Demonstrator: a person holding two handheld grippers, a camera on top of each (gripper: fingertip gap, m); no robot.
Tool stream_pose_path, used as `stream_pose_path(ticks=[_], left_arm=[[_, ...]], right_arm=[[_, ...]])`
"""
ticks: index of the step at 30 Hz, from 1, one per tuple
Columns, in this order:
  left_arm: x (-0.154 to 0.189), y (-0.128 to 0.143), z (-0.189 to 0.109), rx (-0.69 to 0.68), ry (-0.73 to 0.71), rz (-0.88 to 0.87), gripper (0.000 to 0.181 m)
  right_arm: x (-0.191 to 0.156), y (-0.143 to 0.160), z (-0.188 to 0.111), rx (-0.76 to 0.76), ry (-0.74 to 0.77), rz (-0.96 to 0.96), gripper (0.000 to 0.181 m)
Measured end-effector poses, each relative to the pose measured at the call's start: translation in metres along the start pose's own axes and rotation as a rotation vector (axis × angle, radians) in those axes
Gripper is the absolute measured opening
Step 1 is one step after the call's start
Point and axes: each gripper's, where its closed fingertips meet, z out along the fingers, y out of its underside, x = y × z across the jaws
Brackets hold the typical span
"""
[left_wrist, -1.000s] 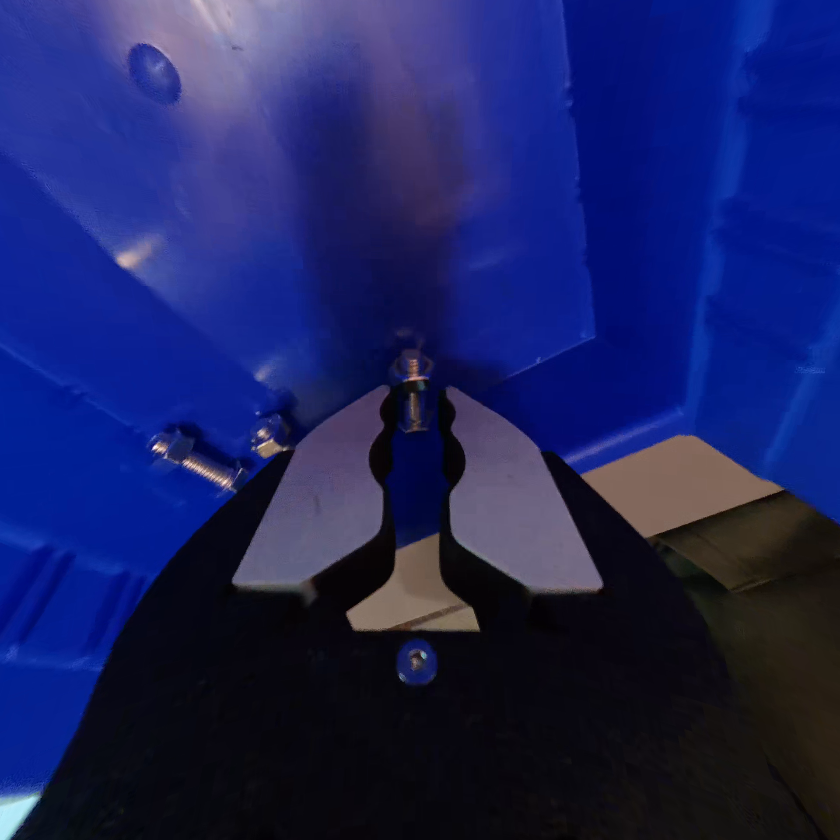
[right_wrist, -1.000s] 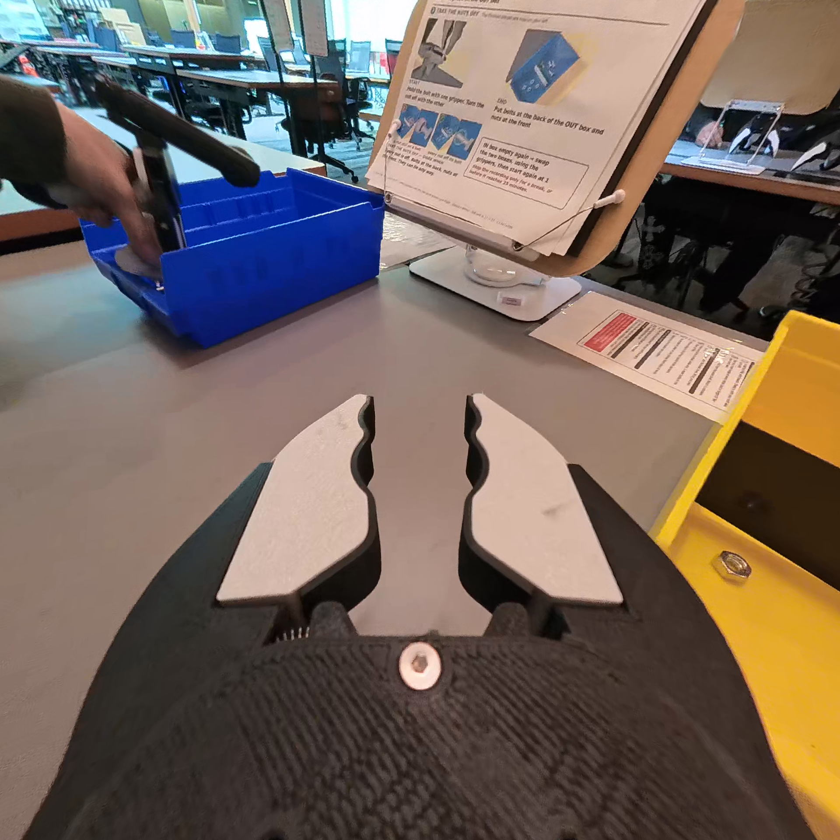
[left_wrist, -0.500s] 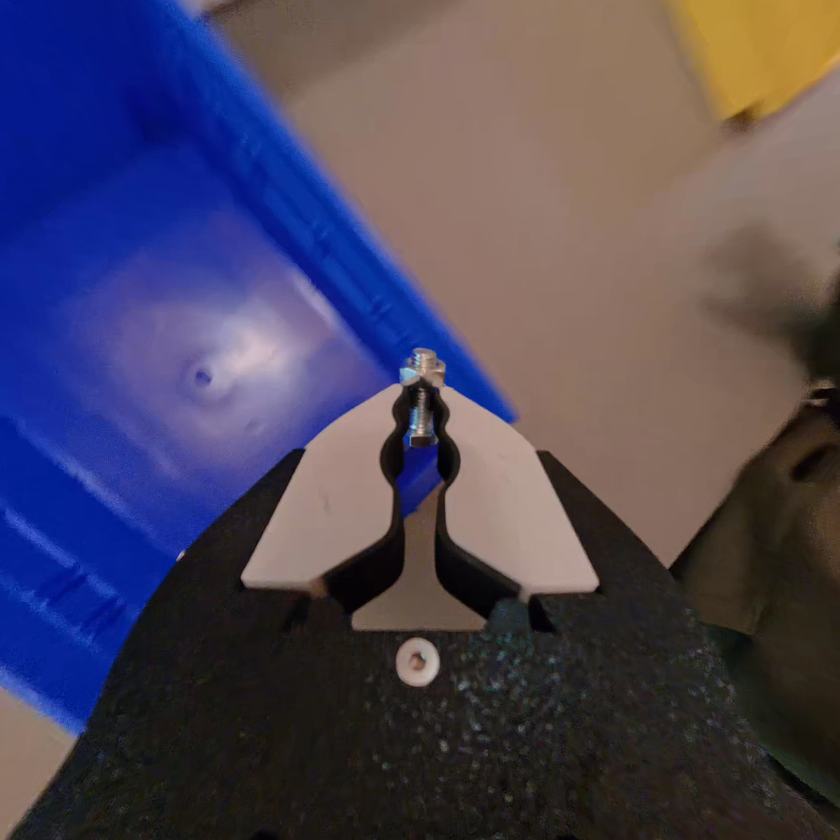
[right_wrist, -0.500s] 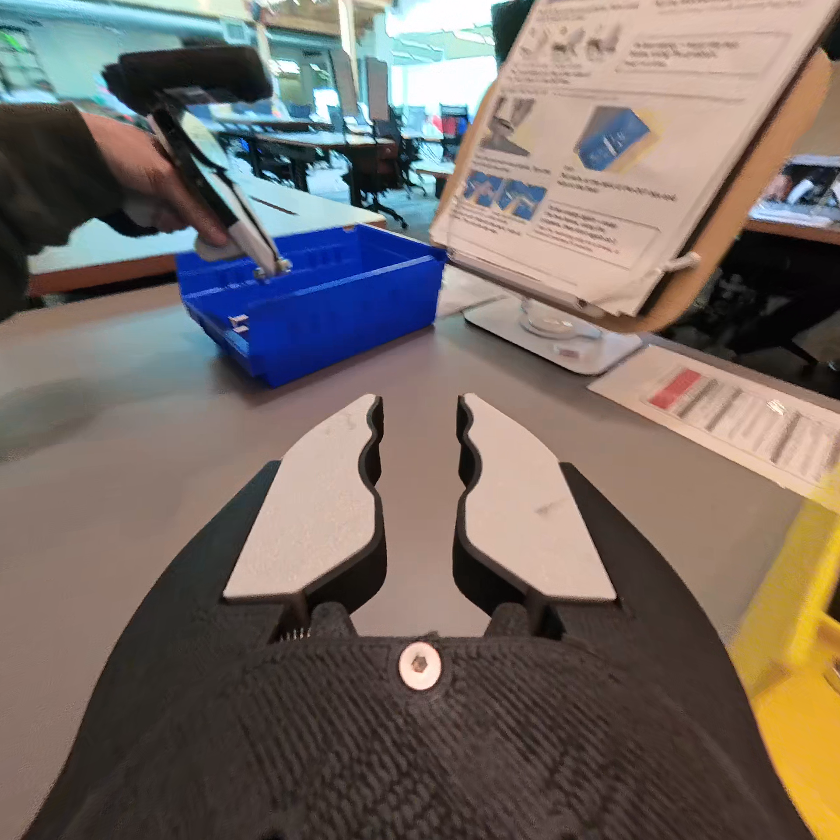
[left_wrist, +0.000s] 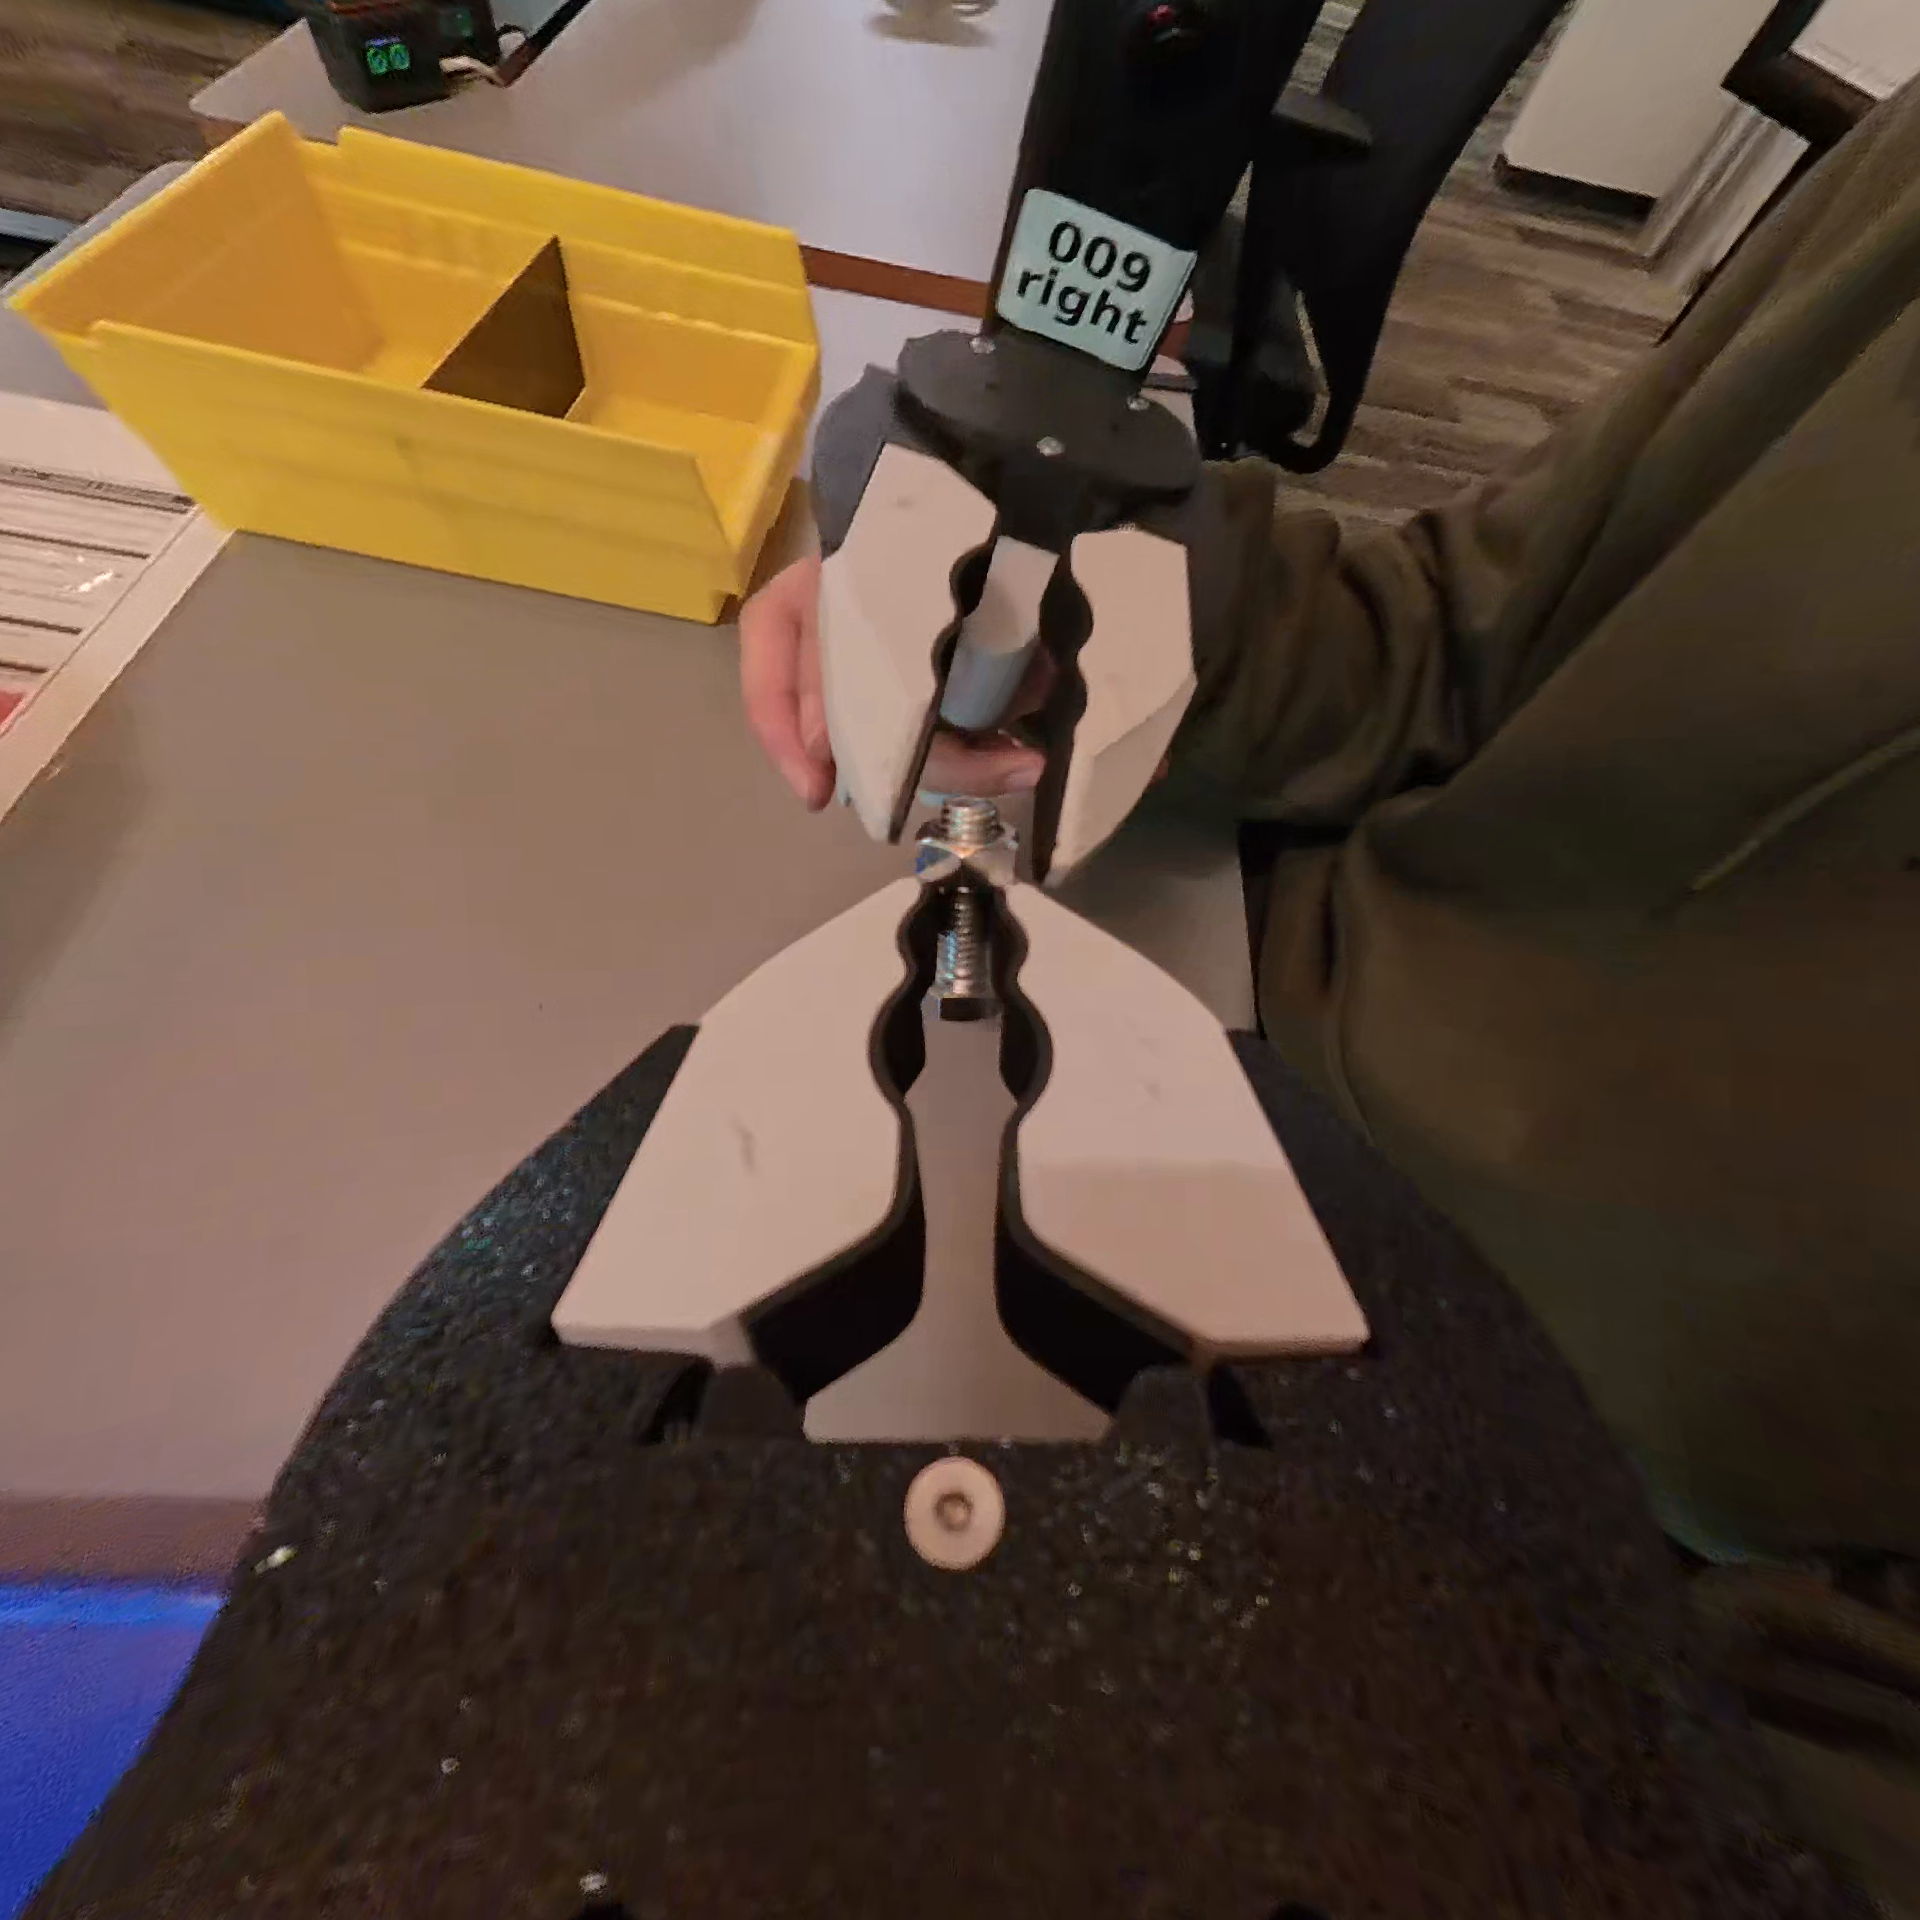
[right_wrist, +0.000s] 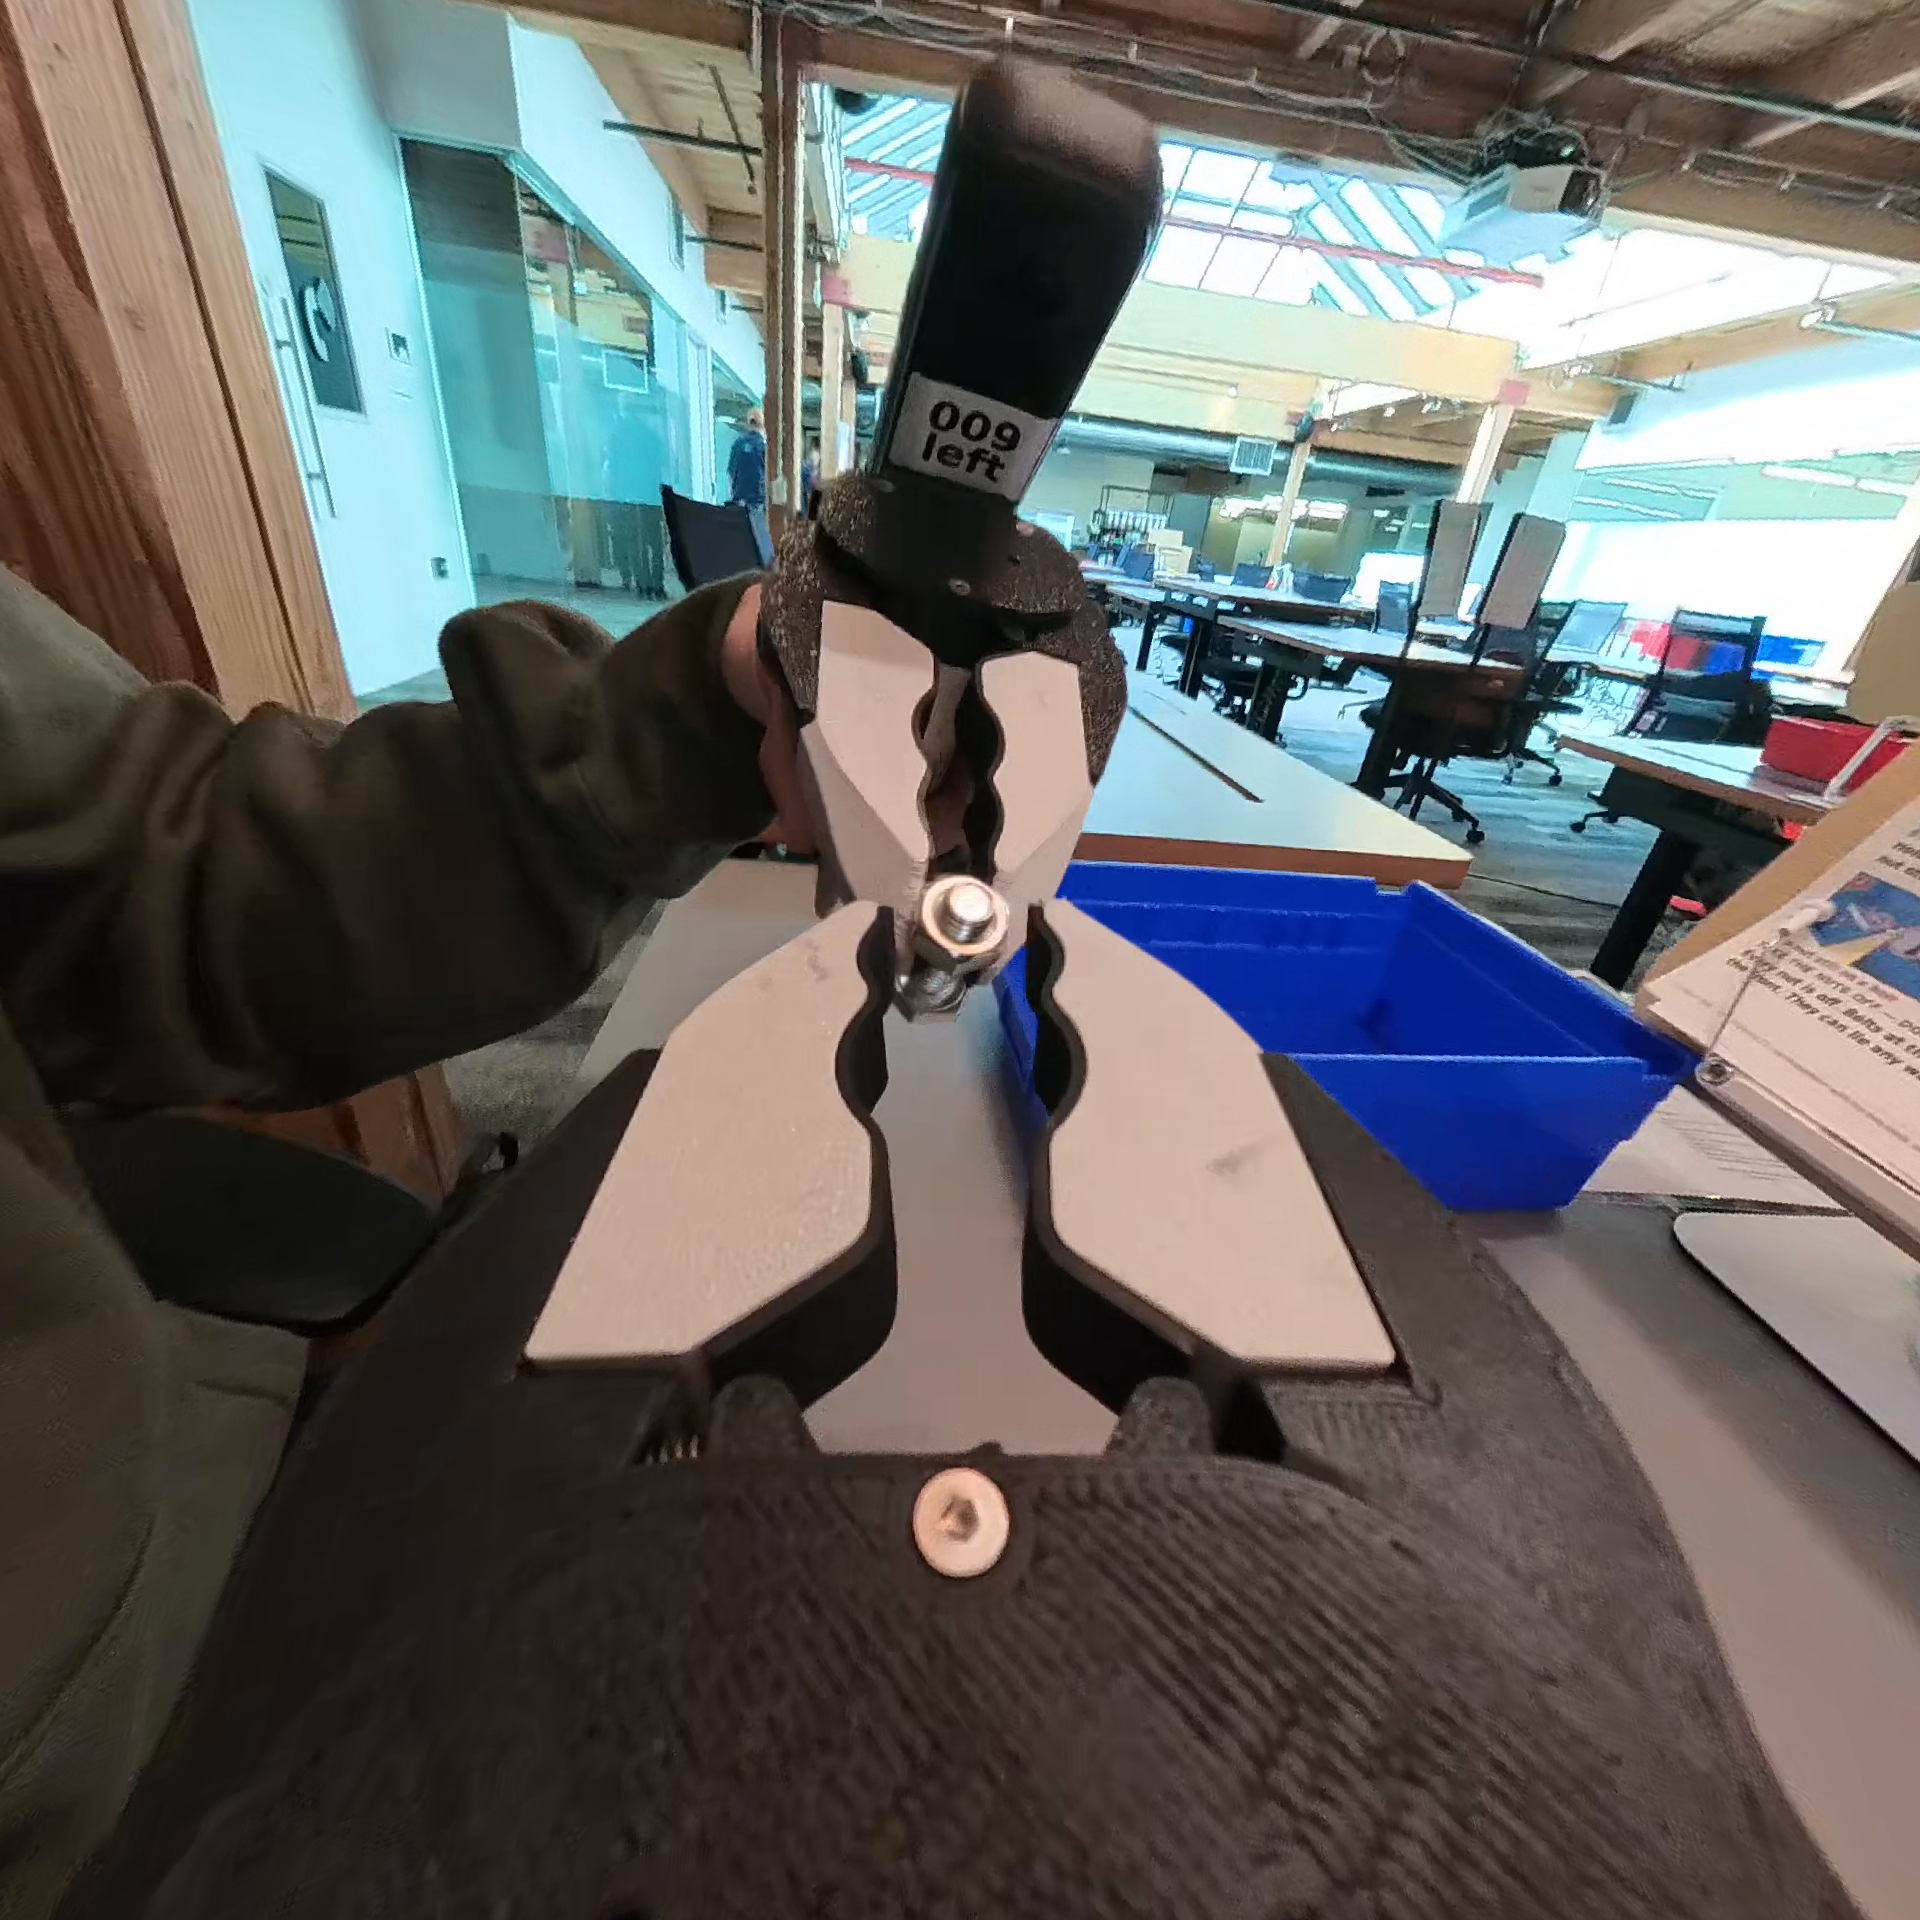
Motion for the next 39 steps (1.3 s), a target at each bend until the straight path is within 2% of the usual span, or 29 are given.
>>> stream_pose_path(ticks=[7,9,11,20,26,28,33,39], left_arm=[[0.003,-0.005,0.003,0.053,0.006,0.026,0.009],[-0.001,-0.011,0.002,0.107,-0.048,0.026,0.01],[-0.009,-0.008,0.001,0.119,-0.148,0.025,0.023],[-0.015,0.006,0.014,0.113,-0.273,0.018,0.018],[-0.017,0.001,0.012,0.194,-0.305,0.03,0.018],[-0.015,0.001,0.012,0.204,-0.29,0.032,0.009],[-0.016,0.003,0.017,0.236,-0.281,-0.006,0.01],[-0.017,0.002,0.019,0.284,-0.331,0.068,0.009]], right_arm=[[-0.003,0.0,-0.004,-0.009,-0.004,0.011,0.018],[-0.001,-0.004,-0.005,0.008,0.011,0.019,0.017],[0.005,-0.007,-0.007,0.018,0.043,0.034,0.018],[0.009,0.007,-0.004,-0.072,0.093,-0.007,0.017],[0.011,0.008,-0.005,-0.058,0.093,0.034,0.017],[0.011,0.008,-0.006,-0.046,0.09,0.057,0.017],[0.011,0.01,-0.006,-0.044,0.091,0.083,0.017],[0.01,0.01,-0.008,-0.027,0.093,0.088,0.017]])
